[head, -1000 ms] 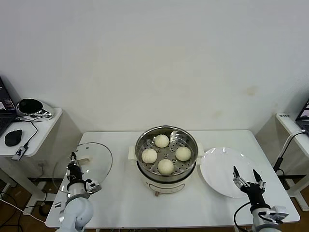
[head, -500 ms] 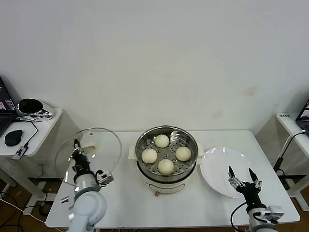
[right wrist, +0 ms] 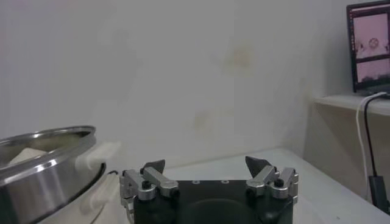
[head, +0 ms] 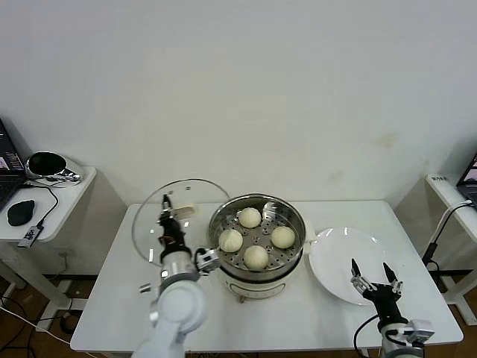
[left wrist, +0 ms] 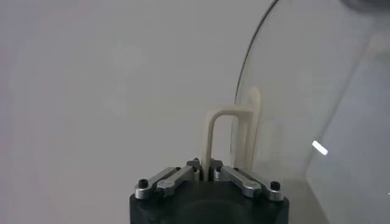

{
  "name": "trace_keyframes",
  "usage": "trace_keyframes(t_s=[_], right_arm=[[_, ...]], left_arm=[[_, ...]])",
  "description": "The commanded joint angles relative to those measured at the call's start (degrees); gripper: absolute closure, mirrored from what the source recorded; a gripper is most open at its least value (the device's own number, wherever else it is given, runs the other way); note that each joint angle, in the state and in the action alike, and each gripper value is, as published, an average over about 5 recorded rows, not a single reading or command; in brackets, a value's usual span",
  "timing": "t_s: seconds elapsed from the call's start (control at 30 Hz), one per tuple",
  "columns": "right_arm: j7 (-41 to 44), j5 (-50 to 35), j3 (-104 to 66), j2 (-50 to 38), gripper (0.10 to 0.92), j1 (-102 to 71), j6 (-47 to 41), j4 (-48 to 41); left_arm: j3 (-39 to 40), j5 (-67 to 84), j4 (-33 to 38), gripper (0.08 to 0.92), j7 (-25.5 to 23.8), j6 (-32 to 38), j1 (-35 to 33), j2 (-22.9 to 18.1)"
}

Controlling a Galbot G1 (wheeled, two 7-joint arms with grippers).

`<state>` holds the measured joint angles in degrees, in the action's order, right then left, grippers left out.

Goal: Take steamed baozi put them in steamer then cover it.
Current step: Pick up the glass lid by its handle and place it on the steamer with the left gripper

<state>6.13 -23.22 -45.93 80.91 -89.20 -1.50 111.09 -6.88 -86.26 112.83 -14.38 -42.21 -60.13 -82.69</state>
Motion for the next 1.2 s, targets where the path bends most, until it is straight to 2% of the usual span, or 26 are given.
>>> trace_keyframes(t_s=[0.03,0.43,0.73,1.2], right_arm=[[0.1,1.1,-0.5,1.1,0.203,-0.2,0.2,-0.3],[0.1,1.3,-2.0,1.7,0.203,0.0,0.2,-1.1],[0.1,1.4,-2.0,1.8,0.203,0.5,0.5,-1.9],[0.1,1.6,-2.1,1.9,0.203,0.8,0.8,-2.3]], left_arm=[[11.6,-1.8,-8.5,0.851,-1.9,-2.3,9.5,-4.5],[18.5,-1.5,-13.7,0.851,-2.8,-2.4,13.7,-9.0],[18.7,-1.5,-18.0,0.851,-2.6,-2.4,13.5,-9.0],[17.4,-2.0,-16.1,0.851,-5.7,-2.5,11.2,-9.1]])
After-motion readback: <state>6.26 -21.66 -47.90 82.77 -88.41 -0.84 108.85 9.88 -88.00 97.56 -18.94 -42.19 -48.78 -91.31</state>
